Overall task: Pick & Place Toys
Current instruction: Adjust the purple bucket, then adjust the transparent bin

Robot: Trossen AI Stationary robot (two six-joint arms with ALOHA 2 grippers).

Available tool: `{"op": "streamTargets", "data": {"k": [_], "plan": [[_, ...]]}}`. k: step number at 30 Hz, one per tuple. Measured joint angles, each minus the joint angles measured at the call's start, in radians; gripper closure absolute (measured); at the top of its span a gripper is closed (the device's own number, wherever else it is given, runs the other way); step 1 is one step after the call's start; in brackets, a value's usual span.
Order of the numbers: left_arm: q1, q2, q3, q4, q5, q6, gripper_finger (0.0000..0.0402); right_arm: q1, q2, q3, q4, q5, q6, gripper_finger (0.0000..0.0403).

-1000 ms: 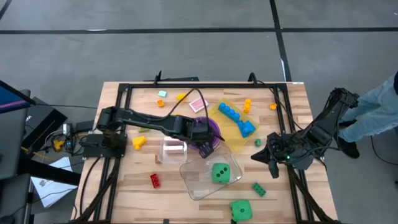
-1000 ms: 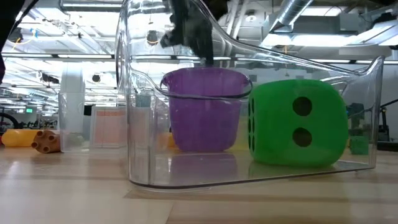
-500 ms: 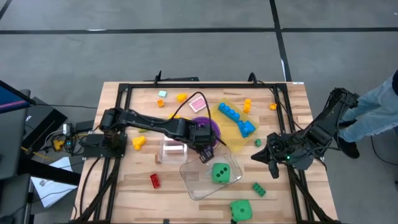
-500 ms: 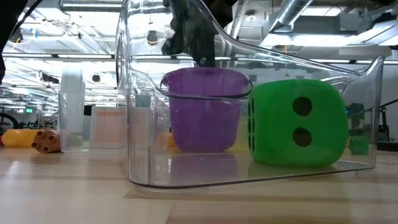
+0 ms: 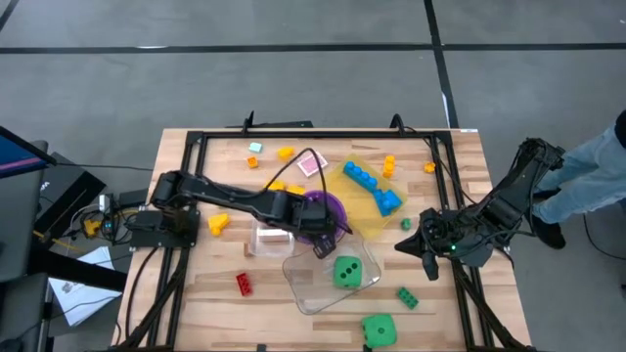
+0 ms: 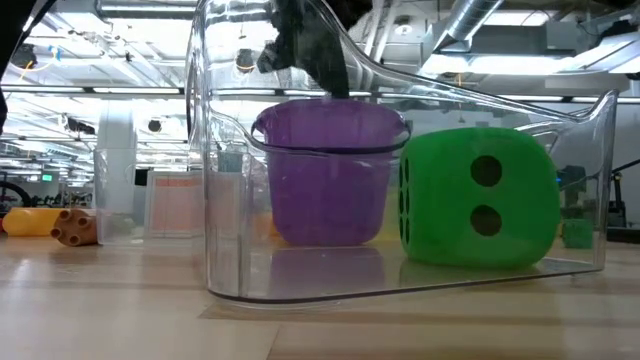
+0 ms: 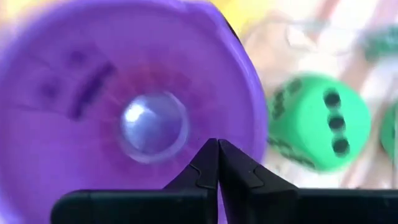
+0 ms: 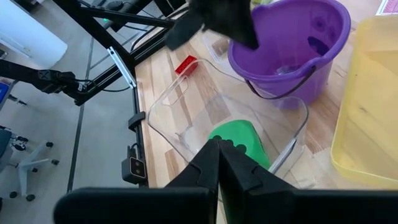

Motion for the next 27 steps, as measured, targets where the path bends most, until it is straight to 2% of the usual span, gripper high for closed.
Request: {"op": "streamTargets", "data": {"k": [5, 8, 11, 14, 20, 23, 27], "plan": [[0.004, -0.060, 0.000, 0.000, -0.047, -0.004, 0.0401, 0.000, 0.000, 0.000, 0.000, -0.001, 0.000, 0.0403], [-0.015, -0.114, 0.000, -0.005, 0.002, -0.011, 0.0401, 0.000, 0.000, 0.000, 0.000, -0.002, 0.003, 0.0403], [-0.071, -0.156, 0.000, -0.037, 0.055, -0.072, 0.0401, 0.000, 0.000, 0.000, -0.002, -0.005, 0.015, 0.0403], [-0.165, -0.172, 0.001, -0.088, 0.067, -0.199, 0.0401, 0.000, 0.000, 0.000, -0.003, -0.005, 0.025, 0.0403], [-0.354, -0.109, 0.001, -0.128, 0.035, -0.467, 0.0401, -0.002, 0.000, 0.000, -0.004, 0.000, 0.025, 0.0403], [-0.392, -0.055, 0.001, -0.126, 0.013, -0.553, 0.0401, -0.008, 0.000, 0.000, -0.004, 0.000, 0.019, 0.0403], [-0.409, 0.015, 0.000, -0.093, 0.025, -0.572, 0.0401, -0.008, 0.000, 0.000, -0.005, 0.000, 0.016, 0.0403]]}}
